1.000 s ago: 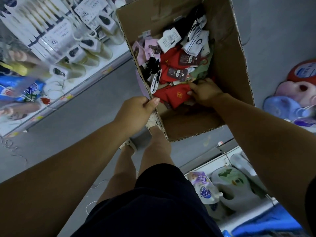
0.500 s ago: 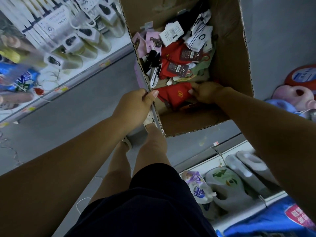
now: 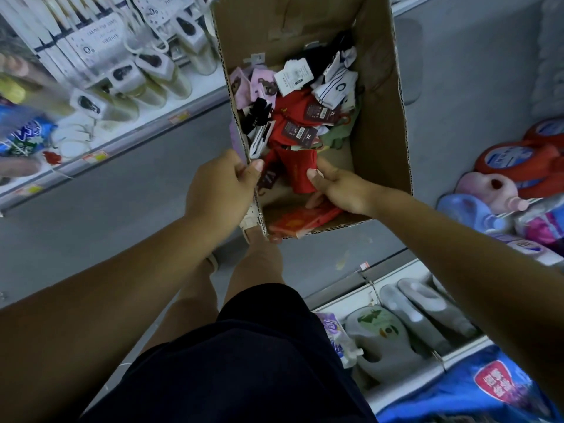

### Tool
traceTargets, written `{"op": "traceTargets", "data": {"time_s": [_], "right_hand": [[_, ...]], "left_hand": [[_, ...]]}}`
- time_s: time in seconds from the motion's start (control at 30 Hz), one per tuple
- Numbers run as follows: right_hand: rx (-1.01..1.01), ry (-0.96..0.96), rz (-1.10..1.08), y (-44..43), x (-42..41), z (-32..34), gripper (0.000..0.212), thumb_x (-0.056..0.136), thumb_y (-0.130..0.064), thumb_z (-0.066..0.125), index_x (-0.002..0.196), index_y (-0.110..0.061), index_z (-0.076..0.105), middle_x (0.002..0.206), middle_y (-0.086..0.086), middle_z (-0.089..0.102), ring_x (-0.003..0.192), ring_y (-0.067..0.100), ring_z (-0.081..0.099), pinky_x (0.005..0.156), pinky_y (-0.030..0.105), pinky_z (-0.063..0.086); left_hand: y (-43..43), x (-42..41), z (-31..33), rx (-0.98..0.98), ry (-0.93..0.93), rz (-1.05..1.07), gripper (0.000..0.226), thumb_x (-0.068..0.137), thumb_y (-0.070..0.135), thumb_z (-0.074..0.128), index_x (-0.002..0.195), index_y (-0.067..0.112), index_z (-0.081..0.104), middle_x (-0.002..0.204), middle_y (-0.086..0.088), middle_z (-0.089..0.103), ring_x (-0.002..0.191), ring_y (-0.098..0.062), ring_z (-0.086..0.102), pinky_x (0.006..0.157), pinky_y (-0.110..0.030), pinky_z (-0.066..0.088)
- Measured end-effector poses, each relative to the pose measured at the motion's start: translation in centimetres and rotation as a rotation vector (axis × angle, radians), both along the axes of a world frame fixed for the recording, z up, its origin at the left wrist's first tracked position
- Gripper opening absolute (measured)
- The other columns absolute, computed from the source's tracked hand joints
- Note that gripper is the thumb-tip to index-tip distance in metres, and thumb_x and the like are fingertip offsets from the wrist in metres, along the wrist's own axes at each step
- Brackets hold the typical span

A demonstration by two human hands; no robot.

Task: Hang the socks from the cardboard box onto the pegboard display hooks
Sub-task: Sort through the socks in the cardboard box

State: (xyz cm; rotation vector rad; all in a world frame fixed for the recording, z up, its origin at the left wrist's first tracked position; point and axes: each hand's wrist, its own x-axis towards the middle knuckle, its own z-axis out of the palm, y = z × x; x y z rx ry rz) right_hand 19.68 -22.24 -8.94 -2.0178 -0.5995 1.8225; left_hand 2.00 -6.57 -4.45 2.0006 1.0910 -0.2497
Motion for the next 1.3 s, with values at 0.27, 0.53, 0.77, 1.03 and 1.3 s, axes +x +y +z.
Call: {"op": "traceTargets", "data": {"time_s": [0.27,0.53,0.77,1.03,1.3], "right_hand": [[0.104,0.12,-0.294,-1.8,-1.4,3.5,0.049,0.109,-0.04,0.03,0.156,-0.039,0.017,0.104,0.022,0.075,0.1,0.028,0.074,0.096,0.04,0.058],[0.161,0.093,-0.41,-2.4,-2.1,4.5,0.041,0.109,-0.041,0.031,0.149,-0.039,0.022,0.106,0.021,0.075,0.101,0.031,0.074,0.092,0.036,0.058],[0.203,-0.053,-0.485,-3.0,-3.3,6.2,0.042,0.108,-0.044,0.038,0.149,-0.034,0.037,0.123,0.003,0.071,0.11,0.016,0.071,0.099,0.038,0.056],[0.361,-0.254,-0.698,-2.2,-5.6,12.4,0.034,0.106,-0.041,0.045,0.132,-0.022,0.055,0.124,0.005,0.071,0.113,0.023,0.07,0.103,0.05,0.053],[0.709,-0.129,-0.818,3.7,-13.6,21.5,0.041,0.11,-0.026,0.037,0.146,-0.007,0.044,0.137,0.015,0.063,0.126,0.031,0.062,0.109,0.045,0.048]], "left_hand": [[-4.1,-4.2,0.6,-0.154,-0.068,-0.573,0.089,0.06,0.09,0.057,0.124,0.029,0.068,0.146,0.006,0.045,0.131,-0.016,0.035,0.109,-0.045,0.035],[-3.8,-4.3,1.5,-0.11,-0.036,-0.814,0.095,0.065,0.088,0.052,0.142,0.032,0.057,0.154,0.013,0.046,0.141,-0.008,0.036,0.116,-0.034,0.008],[-3.0,-3.6,4.0,-0.211,-0.053,-0.641,0.03,0.086,0.04,0.072,0.113,0.028,0.078,0.097,0.01,0.077,0.086,-0.004,0.066,0.082,-0.012,0.04],[0.2,-4.4,7.7,-0.586,-0.07,-0.083,0.016,0.095,0.021,0.07,0.103,0.01,0.08,0.088,-0.002,0.08,0.083,-0.003,0.072,0.08,-0.018,0.057],[6.0,-11.1,13.4,-1.089,-0.211,0.294,0.033,0.099,0.009,0.059,0.13,-0.005,0.058,0.117,-0.027,0.072,0.107,-0.04,0.072,0.094,-0.052,0.058]]}}
